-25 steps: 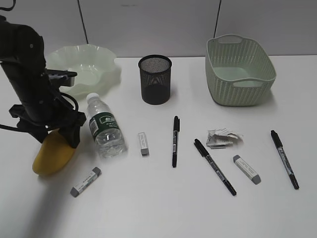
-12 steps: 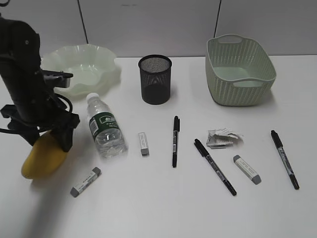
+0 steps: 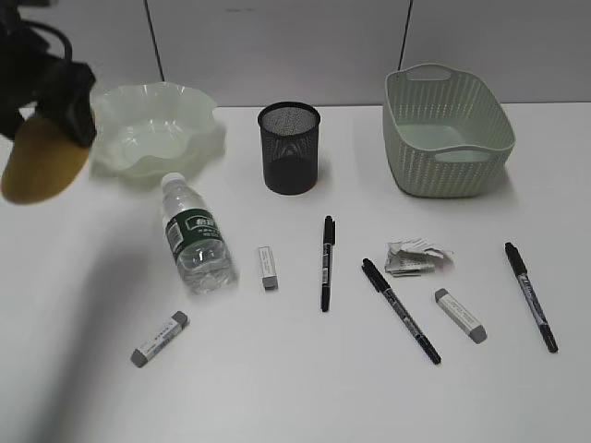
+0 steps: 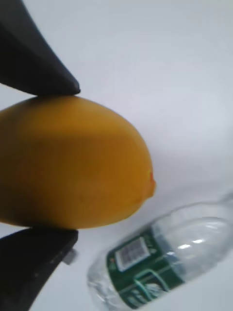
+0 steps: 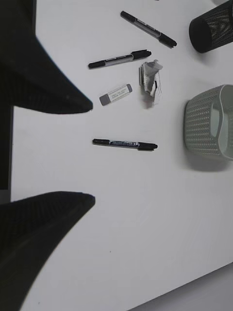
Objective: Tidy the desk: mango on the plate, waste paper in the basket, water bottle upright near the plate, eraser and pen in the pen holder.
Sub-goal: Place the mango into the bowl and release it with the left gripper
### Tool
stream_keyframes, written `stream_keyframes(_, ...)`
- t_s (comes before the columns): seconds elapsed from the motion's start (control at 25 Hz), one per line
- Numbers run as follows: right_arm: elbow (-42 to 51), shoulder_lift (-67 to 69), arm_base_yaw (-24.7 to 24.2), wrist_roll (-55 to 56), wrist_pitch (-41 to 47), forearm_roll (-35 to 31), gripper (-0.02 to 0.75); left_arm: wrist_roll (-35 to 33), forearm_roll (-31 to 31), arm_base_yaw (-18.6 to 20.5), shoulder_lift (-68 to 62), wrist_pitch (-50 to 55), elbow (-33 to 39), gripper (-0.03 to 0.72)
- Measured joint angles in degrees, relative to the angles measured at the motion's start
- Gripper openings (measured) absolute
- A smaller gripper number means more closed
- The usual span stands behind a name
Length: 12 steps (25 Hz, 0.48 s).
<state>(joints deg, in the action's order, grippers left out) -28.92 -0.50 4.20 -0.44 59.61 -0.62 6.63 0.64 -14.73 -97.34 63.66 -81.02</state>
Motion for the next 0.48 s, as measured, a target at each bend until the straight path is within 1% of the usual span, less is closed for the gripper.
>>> stream_keyframes(0.12,0.0,0.0,0.0,0.0,0.0,0.0,0.416,0.0,0.0,2.01,-1.66,-1.87,-8.1,0.607)
stream_keyframes(0.28,0.0,0.0,0.0,0.0,0.0,0.0,0.416,0.0,0.18,3.95,-8.64,-4.96,-18.02,0.607)
stream_keyframes(0.4,0.0,0.0,0.0,0.0,0.0,0.0,0.417,0.0,0.23,4.33,-14.81,-11.04,-23.86,0.607)
stream_keyframes(0.48,0.0,0.0,0.0,0.0,0.0,0.0,0.417,0.0,0.16,4.33,-18.63,-15.86,-26.5,0.607)
